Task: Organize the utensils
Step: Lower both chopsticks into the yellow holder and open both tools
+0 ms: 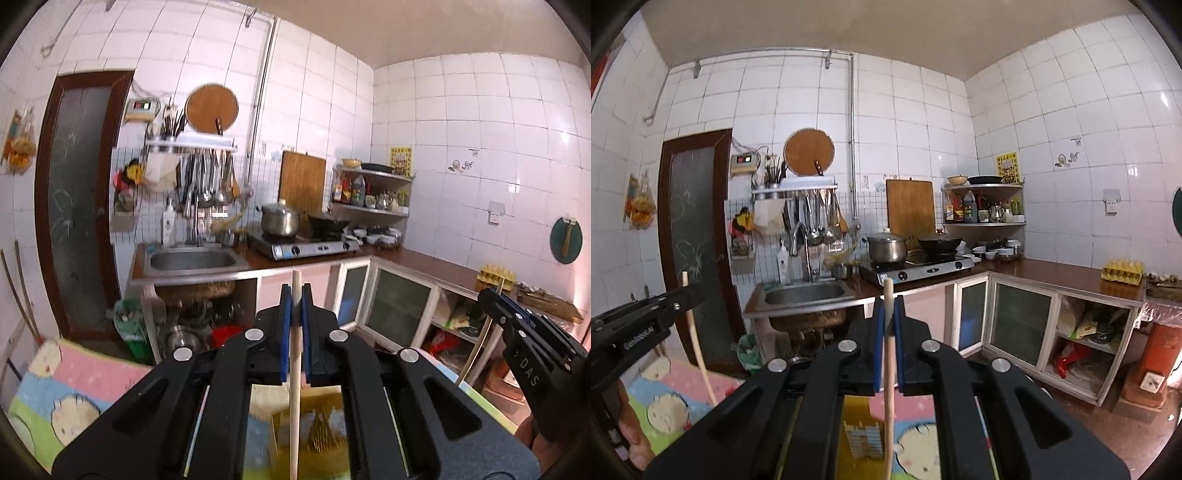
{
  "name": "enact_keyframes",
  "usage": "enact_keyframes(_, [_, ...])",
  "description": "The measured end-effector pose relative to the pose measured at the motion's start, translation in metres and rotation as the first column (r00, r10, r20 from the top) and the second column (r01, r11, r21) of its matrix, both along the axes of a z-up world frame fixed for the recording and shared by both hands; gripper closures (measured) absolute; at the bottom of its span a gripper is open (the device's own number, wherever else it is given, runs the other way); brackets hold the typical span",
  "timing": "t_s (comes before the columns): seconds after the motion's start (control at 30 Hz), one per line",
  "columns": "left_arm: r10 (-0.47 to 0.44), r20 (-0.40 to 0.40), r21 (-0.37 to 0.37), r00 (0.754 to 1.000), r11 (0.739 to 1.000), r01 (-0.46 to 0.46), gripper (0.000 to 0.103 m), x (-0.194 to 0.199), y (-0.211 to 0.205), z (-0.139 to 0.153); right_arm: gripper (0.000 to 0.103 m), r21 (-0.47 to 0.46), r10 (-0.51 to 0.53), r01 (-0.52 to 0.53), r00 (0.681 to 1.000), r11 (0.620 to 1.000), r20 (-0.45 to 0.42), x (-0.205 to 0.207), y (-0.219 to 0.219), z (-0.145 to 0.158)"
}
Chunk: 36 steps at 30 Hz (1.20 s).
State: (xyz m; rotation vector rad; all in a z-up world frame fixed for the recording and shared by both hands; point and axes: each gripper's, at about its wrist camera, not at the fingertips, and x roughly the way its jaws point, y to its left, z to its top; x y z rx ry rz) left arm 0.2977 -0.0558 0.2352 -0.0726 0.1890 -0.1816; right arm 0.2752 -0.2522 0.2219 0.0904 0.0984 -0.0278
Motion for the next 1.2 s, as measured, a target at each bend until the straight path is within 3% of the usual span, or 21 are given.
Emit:
enact_keyframes(0.2, [0.007, 0.017, 0.016, 1.0, 1.0, -0.007, 0.099, 0.038, -0.016, 0.006, 0.097, 0.029, 0.021, -0.021, 1.0, 0.999, 0.002, 0.041, 0.005, 0.01])
enact_keyframes(0.5, [0.008, -0.134, 0.013, 0.991, 1.0, -0.007, 0.099, 0.1, -0.02, -0.074, 0.098, 0.019, 0.062, -0.06, 0.99, 0.998, -0.128, 0.095, 0.008, -0.059])
enact_keyframes(0.7, [0.027, -0.19, 0.035, 0.981, 0.999, -0.021, 0.099, 0.101, -0.007, -0.109, 0.097, 0.012, 0.092, -0.092, 0.974, 0.996, -0.207, 0.104, 0.008, -0.107])
enact_keyframes(0.87, [0.044, -0.202, 0.04, 0.978, 0.999, -0.036, 0.097, 0.086, 0.009, -0.106, 0.096, 0.029, 0.106, -0.102, 0.964, 0.994, -0.246, 0.1, 0.004, -0.107])
enact_keyframes(0.9, [0.049, -0.197, 0.041, 0.979, 0.998, -0.042, 0.093, 0.081, 0.013, -0.102, 0.095, 0.031, 0.097, -0.092, 0.963, 0.995, -0.251, 0.095, 0.002, -0.103])
enact_keyframes(0.93, [0.055, -0.195, 0.044, 0.979, 0.998, -0.047, 0.086, 0.074, 0.017, -0.097, 0.087, 0.035, 0.09, -0.084, 0.963, 0.996, -0.254, 0.089, -0.001, -0.1])
enact_keyframes(0.97, [0.062, -0.194, 0.044, 0.979, 0.998, -0.055, 0.062, 0.066, 0.021, -0.092, 0.067, 0.042, 0.083, -0.075, 0.963, 0.996, -0.258, 0.083, -0.003, -0.096])
enact_keyframes(1.0, [0.075, -0.187, 0.039, 0.98, 0.997, -0.069, 0.035, 0.057, 0.025, -0.088, 0.058, 0.053, 0.066, -0.055, 0.965, 0.997, -0.255, 0.072, -0.008, -0.092])
enact_keyframes(1.03, [0.084, -0.174, 0.033, 0.981, 0.996, -0.08, 0.029, 0.048, 0.029, -0.085, 0.051, 0.056, 0.057, -0.044, 0.966, 0.997, -0.25, 0.064, -0.012, -0.089])
enact_keyframes(1.2, [0.083, -0.182, 0.052, 0.98, 0.996, -0.075, 0.006, 0.004, 0.042, -0.083, 0.049, 0.041, 0.017, -0.004, 0.953, 0.999, -0.304, 0.014, -0.022, -0.096])
